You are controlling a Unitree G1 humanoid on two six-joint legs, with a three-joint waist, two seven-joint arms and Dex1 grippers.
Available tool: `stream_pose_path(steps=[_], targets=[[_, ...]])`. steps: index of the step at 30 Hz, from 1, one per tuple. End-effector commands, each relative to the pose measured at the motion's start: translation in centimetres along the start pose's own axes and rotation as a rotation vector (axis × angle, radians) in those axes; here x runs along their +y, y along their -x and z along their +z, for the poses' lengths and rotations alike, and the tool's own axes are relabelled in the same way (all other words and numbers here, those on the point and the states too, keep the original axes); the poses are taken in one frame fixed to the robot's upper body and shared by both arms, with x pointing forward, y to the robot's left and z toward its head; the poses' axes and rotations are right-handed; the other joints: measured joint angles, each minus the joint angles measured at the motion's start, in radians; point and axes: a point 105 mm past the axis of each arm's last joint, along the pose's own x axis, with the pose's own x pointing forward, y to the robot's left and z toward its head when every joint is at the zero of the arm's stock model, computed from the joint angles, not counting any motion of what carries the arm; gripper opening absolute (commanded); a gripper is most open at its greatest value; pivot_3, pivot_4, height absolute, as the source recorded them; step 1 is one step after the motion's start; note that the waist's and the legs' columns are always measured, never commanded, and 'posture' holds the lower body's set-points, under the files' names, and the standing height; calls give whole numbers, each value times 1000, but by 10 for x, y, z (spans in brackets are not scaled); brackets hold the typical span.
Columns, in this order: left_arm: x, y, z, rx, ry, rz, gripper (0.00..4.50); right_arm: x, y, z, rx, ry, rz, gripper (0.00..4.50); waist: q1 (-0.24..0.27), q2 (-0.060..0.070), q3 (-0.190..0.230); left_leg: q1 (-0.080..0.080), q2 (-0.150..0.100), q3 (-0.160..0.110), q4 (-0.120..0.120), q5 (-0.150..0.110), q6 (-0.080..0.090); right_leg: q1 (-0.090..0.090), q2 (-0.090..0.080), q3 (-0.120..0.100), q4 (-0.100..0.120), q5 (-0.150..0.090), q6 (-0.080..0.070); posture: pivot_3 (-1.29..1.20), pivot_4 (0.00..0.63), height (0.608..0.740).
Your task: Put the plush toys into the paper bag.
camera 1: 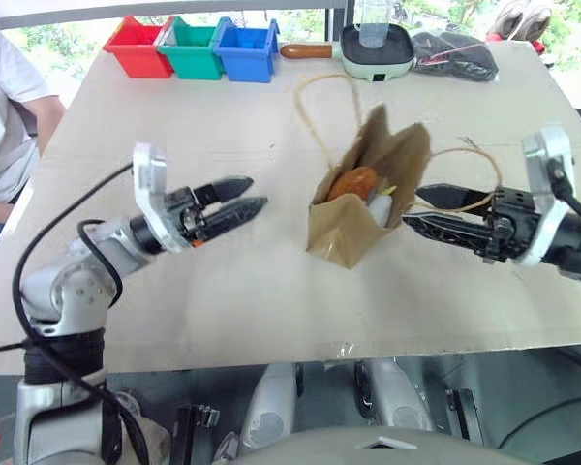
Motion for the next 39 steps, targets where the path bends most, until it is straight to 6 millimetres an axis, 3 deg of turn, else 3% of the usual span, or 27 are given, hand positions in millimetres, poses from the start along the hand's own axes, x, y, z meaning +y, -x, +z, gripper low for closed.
stream_pose_path(steps=[1,9,12,18,23,26,31,34,39], targets=[[-22,-16,-12,15,-30,-51,4421,0,5,-3,22,72,-45,2986,4,0,0,1,0,1,0,0,0,1,0,1,0,0,0,0,150,740],[-27,-28,-18,7,-49,-71,4421,-7,-7,21,-118,117,-87,2986,14,0,0,2,1,1,2,0,0,2,3,1,0,0,0,0,150,740],[-25,-31,-16,7,-74,-83,4421,10,-5,47,-220,137,-12,2986,16,0,0,1,1,1,3,0,0,2,2,2,0,0,0,0,150,740],[-27,-35,-14,12,-119,-122,4421,-2,6,28,-41,207,-133,2986,21,0,0,1,0,0,3,0,1,3,1,0,-1,0,0,0,150,740],[-28,-40,-19,18,-135,-141,4421,3,21,12,62,243,-164,2986,21,0,0,1,0,1,3,-1,1,3,1,0,-1,0,0,0,150,740],[-28,-43,-21,22,-138,-143,4421,4,20,3,81,243,-161,2986,16,0,0,1,0,1,4,-1,1,3,1,1,-1,0,0,0,150,740],[-27,-53,-27,20,-185,-121,4500,-5,-21,-44,178,309,-135,1183,14,-2,-1,2,1,1,5,-1,1,4,3,1,-1,0,0,0,150,740],[-28,-58,-31,15,-225,-97,4500,-18,-50,-50,129,377,-163,29,15,-2,-1,2,1,1,6,-1,1,3,3,2,0,0,0,0,150,740],[-28,-66,-30,-43,-226,-40,4500,-18,-77,-54,61,393,-119,29,20,-2,-1,1,1,0,6,-1,1,3,2,0,0,0,0,0,150,740]])
